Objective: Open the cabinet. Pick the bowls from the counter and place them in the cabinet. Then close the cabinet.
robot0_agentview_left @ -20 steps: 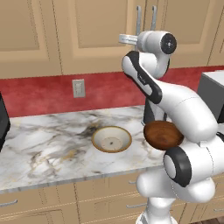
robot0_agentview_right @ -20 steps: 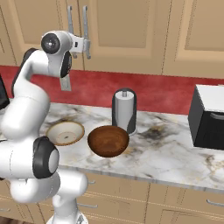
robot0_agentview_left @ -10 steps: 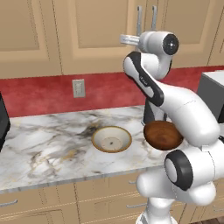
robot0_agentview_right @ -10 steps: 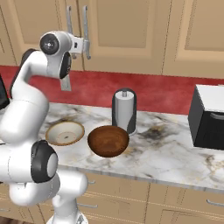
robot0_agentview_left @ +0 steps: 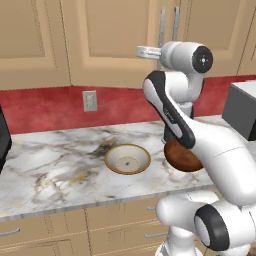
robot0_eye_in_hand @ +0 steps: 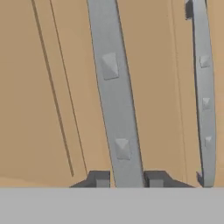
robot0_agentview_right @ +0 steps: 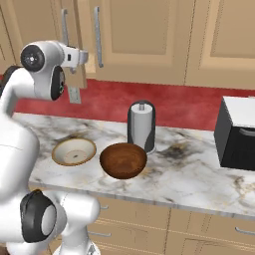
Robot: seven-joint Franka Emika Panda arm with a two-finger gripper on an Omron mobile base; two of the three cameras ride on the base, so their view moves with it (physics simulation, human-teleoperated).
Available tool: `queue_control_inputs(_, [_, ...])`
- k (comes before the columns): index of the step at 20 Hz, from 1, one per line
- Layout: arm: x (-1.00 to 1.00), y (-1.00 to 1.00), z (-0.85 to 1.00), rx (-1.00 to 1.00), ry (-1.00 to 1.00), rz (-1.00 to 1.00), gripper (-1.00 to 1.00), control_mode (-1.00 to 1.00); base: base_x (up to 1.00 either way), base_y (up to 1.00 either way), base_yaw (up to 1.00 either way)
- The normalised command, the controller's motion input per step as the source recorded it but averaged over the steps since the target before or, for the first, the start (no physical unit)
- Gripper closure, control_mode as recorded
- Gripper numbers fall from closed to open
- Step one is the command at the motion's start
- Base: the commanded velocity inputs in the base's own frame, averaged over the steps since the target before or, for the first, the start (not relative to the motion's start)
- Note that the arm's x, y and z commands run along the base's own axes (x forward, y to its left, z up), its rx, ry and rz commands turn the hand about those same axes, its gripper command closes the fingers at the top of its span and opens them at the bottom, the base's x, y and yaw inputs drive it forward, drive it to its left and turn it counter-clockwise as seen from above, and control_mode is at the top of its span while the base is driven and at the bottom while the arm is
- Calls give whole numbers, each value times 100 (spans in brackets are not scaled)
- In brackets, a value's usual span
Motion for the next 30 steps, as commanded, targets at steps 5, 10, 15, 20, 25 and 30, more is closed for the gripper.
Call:
queue_control_inputs(5, [-100,93,1,-5,0,0,100,-100,0,0,0])
queue_control_inputs(10, [-97,100,-3,-7,0,0,100,-100,0,0,0])
queue_control_inputs(15, [-23,39,-5,-3,0,-2,-100,-100,0,0,0])
queue_control_inputs(20, [-45,-18,-1,0,-4,0,-100,-100,0,0,0])
queue_control_inputs(25, [-81,-49,-9,1,-14,6,-100,-100,0,0,0])
queue_control_inputs(30, [-14,-91,0,6,1,33,-100,-100,0,0,0])
